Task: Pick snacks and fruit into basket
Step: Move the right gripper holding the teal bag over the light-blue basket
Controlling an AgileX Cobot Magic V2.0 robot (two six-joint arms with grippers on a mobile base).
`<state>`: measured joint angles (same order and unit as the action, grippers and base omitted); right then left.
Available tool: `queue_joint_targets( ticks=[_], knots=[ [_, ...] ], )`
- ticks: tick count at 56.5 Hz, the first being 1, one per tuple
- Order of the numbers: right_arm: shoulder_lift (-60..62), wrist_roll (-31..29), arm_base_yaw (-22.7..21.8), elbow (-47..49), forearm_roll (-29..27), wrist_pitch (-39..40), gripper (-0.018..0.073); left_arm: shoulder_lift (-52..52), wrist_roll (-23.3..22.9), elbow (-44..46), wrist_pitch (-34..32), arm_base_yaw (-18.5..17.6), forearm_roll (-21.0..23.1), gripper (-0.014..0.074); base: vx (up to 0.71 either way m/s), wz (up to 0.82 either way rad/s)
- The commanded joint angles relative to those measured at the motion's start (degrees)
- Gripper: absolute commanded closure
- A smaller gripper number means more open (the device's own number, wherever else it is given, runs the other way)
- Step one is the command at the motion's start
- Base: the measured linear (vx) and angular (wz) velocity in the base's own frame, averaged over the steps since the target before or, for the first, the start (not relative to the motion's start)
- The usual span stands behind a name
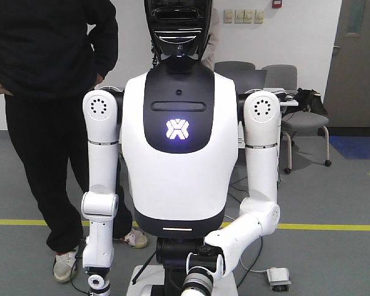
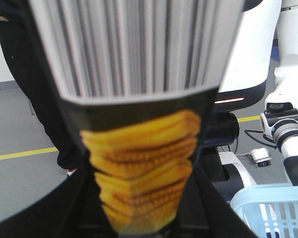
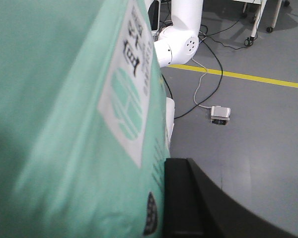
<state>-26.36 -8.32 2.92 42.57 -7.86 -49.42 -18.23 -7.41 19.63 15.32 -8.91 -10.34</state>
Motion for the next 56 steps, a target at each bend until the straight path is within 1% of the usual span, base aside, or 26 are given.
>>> queue_joint_targets(
  ticks=[1,56],
  knots=[
    [-0.47,-0.01,0.1,1.52,-0.1,4.86,0.0568,-0.4,-0.09,2.06,-5.53,-0.03,-0.13,0.0586,0.0,0.0],
    [-0.47,-0.01,0.1,1.52,-0.1,4.86,0.0568,-0.4,-0.09,2.06,-5.53,-0.03,-0.13,0.0586,0.04,0.0]
  ],
)
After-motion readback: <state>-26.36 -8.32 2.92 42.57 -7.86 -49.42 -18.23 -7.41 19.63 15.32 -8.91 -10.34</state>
